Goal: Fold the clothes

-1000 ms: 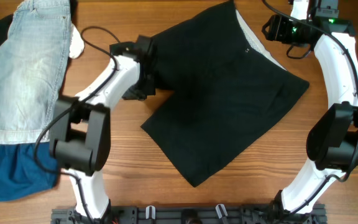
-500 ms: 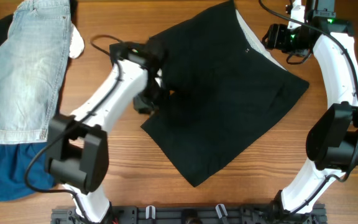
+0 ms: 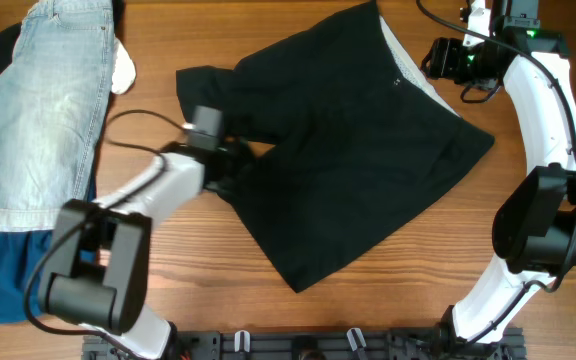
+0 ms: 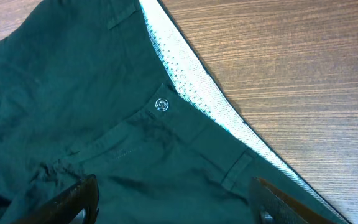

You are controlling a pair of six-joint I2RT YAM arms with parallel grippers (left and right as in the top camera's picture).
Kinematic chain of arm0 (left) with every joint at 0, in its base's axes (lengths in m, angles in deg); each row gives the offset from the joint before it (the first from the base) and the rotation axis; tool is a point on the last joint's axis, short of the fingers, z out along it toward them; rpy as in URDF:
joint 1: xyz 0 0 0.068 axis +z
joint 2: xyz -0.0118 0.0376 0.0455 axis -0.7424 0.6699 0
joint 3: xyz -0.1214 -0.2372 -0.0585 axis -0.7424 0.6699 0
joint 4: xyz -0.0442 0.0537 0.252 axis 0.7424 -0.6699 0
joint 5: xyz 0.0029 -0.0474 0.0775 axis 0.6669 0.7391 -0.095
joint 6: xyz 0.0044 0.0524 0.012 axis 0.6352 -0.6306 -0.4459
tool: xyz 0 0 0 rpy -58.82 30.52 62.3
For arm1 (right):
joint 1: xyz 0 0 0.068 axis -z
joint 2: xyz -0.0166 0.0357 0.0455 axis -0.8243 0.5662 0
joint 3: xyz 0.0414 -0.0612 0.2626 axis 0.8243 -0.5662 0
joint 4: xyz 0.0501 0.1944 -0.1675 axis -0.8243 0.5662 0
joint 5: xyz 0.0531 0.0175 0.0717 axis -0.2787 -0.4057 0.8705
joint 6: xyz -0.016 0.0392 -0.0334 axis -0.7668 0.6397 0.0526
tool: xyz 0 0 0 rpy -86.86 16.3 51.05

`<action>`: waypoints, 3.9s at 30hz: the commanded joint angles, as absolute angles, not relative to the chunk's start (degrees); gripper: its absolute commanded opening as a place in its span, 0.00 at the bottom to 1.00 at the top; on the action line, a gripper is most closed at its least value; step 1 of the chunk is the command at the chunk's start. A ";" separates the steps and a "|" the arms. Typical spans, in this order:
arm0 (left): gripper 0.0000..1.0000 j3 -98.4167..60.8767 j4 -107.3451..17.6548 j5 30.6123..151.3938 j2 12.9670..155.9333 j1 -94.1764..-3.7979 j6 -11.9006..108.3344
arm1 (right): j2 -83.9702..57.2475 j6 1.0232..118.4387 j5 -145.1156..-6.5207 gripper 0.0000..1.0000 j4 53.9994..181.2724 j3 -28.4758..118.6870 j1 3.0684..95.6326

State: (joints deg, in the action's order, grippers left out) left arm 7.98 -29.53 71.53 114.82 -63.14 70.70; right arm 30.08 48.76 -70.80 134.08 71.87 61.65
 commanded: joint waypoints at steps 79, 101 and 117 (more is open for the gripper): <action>0.04 31.70 -41.77 56.78 101.23 -61.92 116.33 | 15.76 72.95 -77.56 0.83 142.54 42.06 48.71; 0.04 31.68 -40.18 55.81 101.51 -61.92 113.82 | 15.81 73.76 -77.51 0.04 124.07 23.33 48.62; 0.04 2.87 -68.33 56.29 56.64 -61.98 89.71 | -16.00 69.76 -77.05 0.04 144.31 41.25 55.79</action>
State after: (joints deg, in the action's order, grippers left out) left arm 8.62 -66.63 57.93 58.43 -62.09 95.00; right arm -10.90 71.07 -75.17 142.78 38.41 53.80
